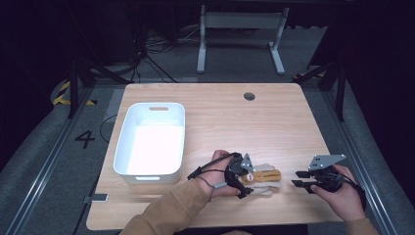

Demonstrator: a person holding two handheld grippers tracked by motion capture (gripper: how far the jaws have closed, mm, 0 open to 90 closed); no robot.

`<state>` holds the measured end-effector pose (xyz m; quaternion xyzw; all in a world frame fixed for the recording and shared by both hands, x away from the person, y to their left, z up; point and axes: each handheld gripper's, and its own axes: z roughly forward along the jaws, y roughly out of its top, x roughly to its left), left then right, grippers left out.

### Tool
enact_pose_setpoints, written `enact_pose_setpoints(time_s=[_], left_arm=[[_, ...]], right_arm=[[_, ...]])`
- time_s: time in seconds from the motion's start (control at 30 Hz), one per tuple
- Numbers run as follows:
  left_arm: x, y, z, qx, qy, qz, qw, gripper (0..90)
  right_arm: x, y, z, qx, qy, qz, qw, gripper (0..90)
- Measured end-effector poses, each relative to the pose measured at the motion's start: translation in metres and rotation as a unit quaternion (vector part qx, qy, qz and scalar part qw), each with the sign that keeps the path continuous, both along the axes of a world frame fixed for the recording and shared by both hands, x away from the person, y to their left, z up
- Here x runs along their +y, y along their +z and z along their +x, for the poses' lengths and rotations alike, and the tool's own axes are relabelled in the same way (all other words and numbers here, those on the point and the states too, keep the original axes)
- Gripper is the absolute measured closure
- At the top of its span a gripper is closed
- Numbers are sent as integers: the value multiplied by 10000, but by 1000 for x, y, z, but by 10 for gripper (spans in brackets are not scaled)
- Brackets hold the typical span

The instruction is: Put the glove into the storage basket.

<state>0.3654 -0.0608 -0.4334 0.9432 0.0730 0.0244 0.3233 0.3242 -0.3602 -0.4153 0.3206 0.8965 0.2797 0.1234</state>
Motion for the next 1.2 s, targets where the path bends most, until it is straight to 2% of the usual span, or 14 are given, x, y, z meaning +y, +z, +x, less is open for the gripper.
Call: enact_pose_setpoints(time_s=[0.1, 0.3, 0.43, 0.5, 0.73, 1.03, 1.2], left_arm=[[-1, -2, 0, 18, 23, 6, 10000, 157], [-5, -6, 0, -81, 65, 91, 9999, 155], [-7, -11, -1, -114, 116, 204, 9997, 147], [-9, -16, -1, -132, 123, 339, 9993, 127], [-13, -23, -1, -91, 120, 471, 9988, 70], [-17, -26, 3, 113, 185, 443, 9988, 19], [-17, -26, 4, 112, 158, 407, 9990, 51]], right_arm=[[0, -1, 1, -10, -4, 30, 10000, 610], [-1, -3, 1, 27, -16, 57, 10000, 599], [0, -3, 1, 25, -21, 79, 10000, 591], [0, -3, 1, 19, -18, 100, 9999, 585], [0, -4, 2, 35, -11, 105, 9999, 577], [0, -7, 3, 82, -38, 137, 9999, 563], [0, -8, 3, 117, -52, 164, 9998, 557]])
